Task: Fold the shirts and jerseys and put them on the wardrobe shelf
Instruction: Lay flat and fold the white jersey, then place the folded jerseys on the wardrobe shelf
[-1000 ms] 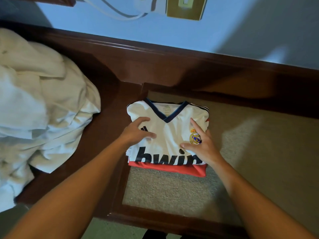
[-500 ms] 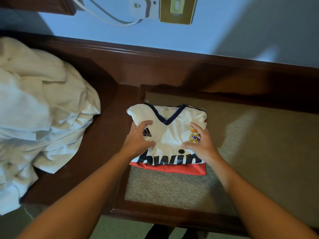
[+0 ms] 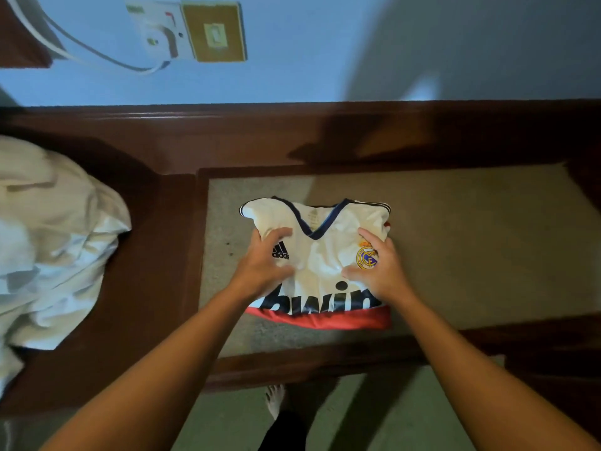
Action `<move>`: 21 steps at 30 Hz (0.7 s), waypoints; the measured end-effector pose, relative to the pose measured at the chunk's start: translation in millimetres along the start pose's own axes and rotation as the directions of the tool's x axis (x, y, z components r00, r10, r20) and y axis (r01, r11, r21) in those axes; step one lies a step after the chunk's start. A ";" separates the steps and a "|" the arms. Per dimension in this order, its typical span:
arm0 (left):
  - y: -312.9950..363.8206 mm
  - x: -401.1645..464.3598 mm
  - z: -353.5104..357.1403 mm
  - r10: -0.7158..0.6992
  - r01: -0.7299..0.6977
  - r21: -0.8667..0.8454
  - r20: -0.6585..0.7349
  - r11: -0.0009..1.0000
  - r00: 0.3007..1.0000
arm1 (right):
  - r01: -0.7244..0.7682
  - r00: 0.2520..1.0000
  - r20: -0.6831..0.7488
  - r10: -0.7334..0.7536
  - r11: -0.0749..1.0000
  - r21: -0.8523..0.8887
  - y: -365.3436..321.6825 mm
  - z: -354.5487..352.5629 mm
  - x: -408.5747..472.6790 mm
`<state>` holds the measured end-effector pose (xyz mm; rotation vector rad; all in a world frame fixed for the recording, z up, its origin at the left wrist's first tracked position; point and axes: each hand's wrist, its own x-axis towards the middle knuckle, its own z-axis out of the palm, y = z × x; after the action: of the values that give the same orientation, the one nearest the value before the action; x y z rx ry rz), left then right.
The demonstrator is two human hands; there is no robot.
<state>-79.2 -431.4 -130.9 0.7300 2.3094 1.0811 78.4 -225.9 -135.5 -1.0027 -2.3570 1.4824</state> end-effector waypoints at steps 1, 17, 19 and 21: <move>11.4 -3.7 7.8 0.028 -0.028 -0.004 0.010 1.000 1.000 | -0.002 1.000 -0.028 0.002 1.000 0.004 2.9 -13.7 -10.8; 211.2 -150.6 150.0 0.394 -0.401 -0.054 0.347 0.914 0.851 | -0.107 0.873 -0.471 0.128 0.992 0.072 63.2 -225.1 -295.1; 234.8 -168.7 168.0 0.433 -0.448 -0.059 0.398 0.892 0.809 | -0.119 0.839 -0.522 0.155 0.988 0.101 67.0 -240.7 -330.6; 255.3 -183.5 185.8 0.483 -0.511 -0.060 0.437 0.857 0.759 | -0.132 0.803 -0.568 0.182 0.983 0.128 69.7 -254.6 -365.3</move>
<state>238.1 -310.3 3.1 1.5124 1.8005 0.9235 507.9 -249.6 -1.0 -1.4153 -1.7961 1.0914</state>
